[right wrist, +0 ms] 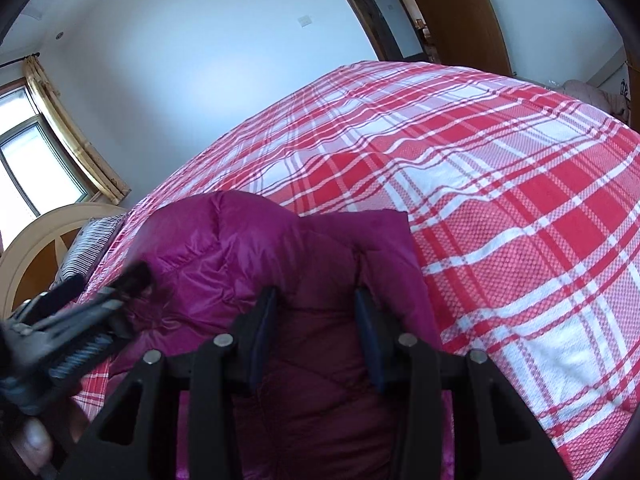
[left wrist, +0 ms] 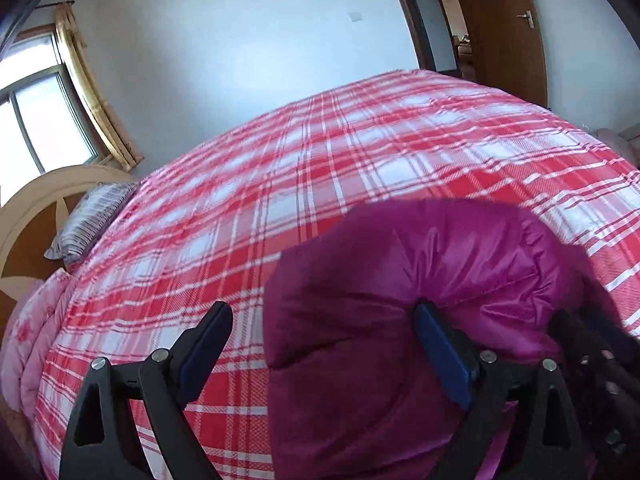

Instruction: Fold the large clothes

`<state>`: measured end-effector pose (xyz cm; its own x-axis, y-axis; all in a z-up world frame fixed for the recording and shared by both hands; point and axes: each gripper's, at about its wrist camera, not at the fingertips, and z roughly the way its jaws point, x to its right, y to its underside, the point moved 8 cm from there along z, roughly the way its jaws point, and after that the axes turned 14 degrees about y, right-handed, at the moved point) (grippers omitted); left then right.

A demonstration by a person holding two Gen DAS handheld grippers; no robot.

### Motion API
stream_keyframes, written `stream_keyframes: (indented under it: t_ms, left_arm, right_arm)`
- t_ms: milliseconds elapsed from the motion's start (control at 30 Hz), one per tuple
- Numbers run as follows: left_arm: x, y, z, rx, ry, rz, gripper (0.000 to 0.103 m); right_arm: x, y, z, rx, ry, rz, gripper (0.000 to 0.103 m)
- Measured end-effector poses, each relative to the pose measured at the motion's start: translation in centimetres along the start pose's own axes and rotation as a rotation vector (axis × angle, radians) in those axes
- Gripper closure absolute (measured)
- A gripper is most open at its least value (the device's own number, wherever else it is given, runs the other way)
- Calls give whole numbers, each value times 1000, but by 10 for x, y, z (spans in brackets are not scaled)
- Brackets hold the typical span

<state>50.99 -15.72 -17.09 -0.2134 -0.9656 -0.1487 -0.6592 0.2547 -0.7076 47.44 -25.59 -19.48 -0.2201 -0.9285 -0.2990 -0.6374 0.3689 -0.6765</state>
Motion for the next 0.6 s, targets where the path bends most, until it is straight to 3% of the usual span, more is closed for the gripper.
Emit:
stream_keyframes:
  t_ms: [300, 600]
  left_arm:
    - [-4, 8, 16, 9, -36, -5, 2]
    - [-10, 17, 31, -26, 44, -71, 1]
  right_arm:
    - [-3, 2, 6, -19, 11, -22, 60]
    - [-4, 4, 12, -37, 33, -36, 60]
